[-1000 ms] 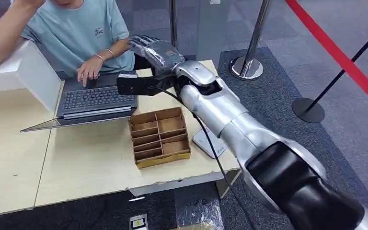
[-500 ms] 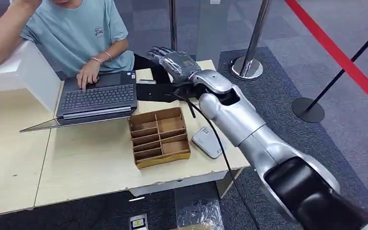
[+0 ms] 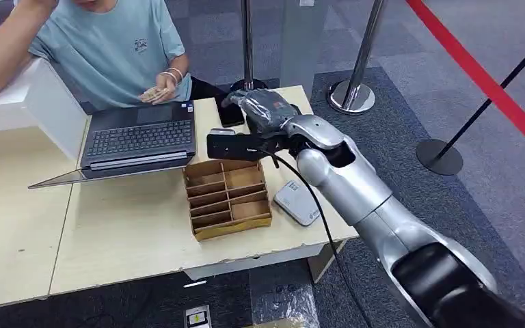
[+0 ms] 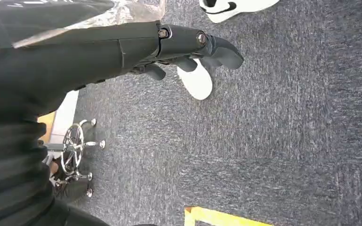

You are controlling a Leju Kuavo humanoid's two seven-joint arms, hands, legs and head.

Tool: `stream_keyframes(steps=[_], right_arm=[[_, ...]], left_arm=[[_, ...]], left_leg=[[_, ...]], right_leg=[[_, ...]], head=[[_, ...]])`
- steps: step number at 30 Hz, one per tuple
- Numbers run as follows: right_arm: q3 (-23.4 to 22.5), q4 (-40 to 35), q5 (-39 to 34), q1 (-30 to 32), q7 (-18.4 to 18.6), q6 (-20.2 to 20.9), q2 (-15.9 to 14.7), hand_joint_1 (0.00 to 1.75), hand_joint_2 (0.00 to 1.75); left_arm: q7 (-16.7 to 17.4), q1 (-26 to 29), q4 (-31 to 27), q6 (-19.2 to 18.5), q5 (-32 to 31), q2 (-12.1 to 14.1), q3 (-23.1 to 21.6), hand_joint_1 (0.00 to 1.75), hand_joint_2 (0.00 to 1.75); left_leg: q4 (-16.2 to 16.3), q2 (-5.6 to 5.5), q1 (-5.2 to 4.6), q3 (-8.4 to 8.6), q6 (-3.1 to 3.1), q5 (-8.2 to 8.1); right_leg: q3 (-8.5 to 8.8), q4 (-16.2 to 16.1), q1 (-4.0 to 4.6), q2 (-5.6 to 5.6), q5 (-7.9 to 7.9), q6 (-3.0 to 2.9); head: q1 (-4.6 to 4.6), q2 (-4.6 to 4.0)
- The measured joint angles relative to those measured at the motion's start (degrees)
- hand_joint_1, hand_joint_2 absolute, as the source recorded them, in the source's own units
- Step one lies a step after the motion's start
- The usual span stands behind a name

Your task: Pass the card to the sensor for recognition and then transmit it.

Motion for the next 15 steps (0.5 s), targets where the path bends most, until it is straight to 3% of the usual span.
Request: stream_keyframes(steps=[3, 5, 6, 11, 13, 15], right_arm=[[-0.4, -1.6, -0.1, 1.5, 0.0, 0.0, -0.8, 1.57, 1.75], [-0.5, -5.0, -0.2, 4.4, 0.6, 0.0, -2.7, 1.48, 1.75], [-0.5, -5.4, -0.2, 4.6, 0.6, 0.0, -2.9, 1.40, 1.75], [-0.6, -6.8, -0.2, 5.4, 0.7, 0.0, -3.7, 1.33, 1.75], [-0.6, -7.1, -0.2, 5.8, 0.7, -0.1, -3.9, 1.19, 1.75], [-0.6, -7.3, -0.2, 6.1, 0.7, -0.1, -4.1, 1.15, 1.75]], left_arm=[[0.0, 0.0, 0.0, 0.0, 0.0, 0.0, 0.0, 0.00, 1.75], [0.2, 0.0, 0.0, 0.0, 0.0, 0.0, 0.0, 0.00, 1.75], [0.3, 0.0, 0.0, 0.0, 0.0, 0.0, 0.0, 0.00, 1.75], [0.7, 0.0, 0.0, 0.0, 0.0, 0.0, 0.0, 0.00, 1.75], [0.6, 0.0, 0.0, 0.0, 0.0, 0.0, 0.0, 0.00, 1.75], [0.6, 0.0, 0.0, 0.0, 0.0, 0.1, 0.0, 0.00, 1.75]], left_leg=[[0.0, 0.00, 0.00, -0.01, 0.00, 0.00], [0.0, 0.00, 0.01, -0.01, 0.00, 0.00], [0.0, 0.00, 0.01, 0.00, 0.00, 0.00], [0.0, 0.00, 0.01, -0.01, 0.00, 0.00], [0.0, 0.00, 0.01, -0.01, 0.00, 0.00], [0.0, 0.00, 0.01, -0.01, 0.00, 0.00]], right_leg=[[0.00, 0.0, 0.00, 0.00, 0.00, 0.00], [0.00, 0.0, 0.00, 0.00, 0.00, 0.00], [-0.01, 0.0, 0.00, 0.00, 0.00, 0.00], [0.00, 0.0, 0.00, 0.00, 0.00, 0.00], [0.00, 0.0, 0.00, 0.00, 0.00, 0.00], [0.00, 0.0, 0.00, 0.00, 0.00, 0.00]], head=[[0.00, 0.00], [0.00, 0.00], [0.00, 0.00], [0.00, 0.00], [0.02, 0.00], [0.02, 0.00]])
